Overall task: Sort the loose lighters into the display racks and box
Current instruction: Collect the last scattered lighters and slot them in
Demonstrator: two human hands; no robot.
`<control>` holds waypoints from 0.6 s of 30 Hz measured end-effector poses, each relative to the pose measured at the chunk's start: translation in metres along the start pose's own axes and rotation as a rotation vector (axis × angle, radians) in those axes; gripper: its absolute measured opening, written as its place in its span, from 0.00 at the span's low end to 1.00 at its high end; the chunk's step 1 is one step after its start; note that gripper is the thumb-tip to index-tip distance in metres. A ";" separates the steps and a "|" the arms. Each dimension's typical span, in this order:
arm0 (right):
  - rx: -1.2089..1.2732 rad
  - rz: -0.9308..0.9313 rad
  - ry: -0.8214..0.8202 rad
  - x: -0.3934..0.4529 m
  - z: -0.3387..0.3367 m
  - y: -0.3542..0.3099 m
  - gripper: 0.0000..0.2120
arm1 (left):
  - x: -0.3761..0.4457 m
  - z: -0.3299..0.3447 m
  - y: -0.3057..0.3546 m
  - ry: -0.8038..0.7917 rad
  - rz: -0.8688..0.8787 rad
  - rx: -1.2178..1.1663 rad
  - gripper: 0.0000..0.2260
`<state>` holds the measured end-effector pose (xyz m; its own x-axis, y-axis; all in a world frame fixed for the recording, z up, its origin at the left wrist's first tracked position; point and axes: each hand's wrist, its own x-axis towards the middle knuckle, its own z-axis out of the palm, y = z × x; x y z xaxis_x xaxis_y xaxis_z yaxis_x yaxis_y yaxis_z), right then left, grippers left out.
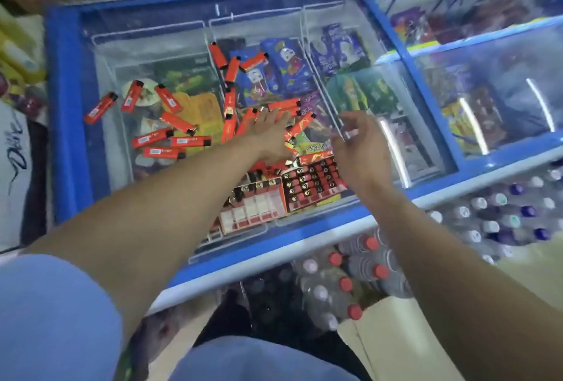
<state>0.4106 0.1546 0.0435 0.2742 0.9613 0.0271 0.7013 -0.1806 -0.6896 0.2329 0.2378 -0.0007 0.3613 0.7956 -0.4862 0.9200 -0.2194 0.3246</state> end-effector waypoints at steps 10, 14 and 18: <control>-0.479 0.093 -0.467 0.060 0.031 -0.003 0.41 | 0.058 0.006 -0.042 -0.045 0.250 0.292 0.56; -0.587 0.085 -0.625 0.076 0.055 -0.001 0.52 | 0.079 -0.007 -0.048 0.040 0.304 0.323 0.54; -0.622 0.072 -0.648 0.079 0.069 0.005 0.59 | 0.086 -0.020 -0.040 0.027 0.382 0.449 0.59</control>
<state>0.3900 0.2438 -0.0080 0.0386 0.8381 -0.5442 0.9778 -0.1439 -0.1524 0.2242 0.3258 -0.0395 0.6808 0.6261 -0.3802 0.7019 -0.7060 0.0943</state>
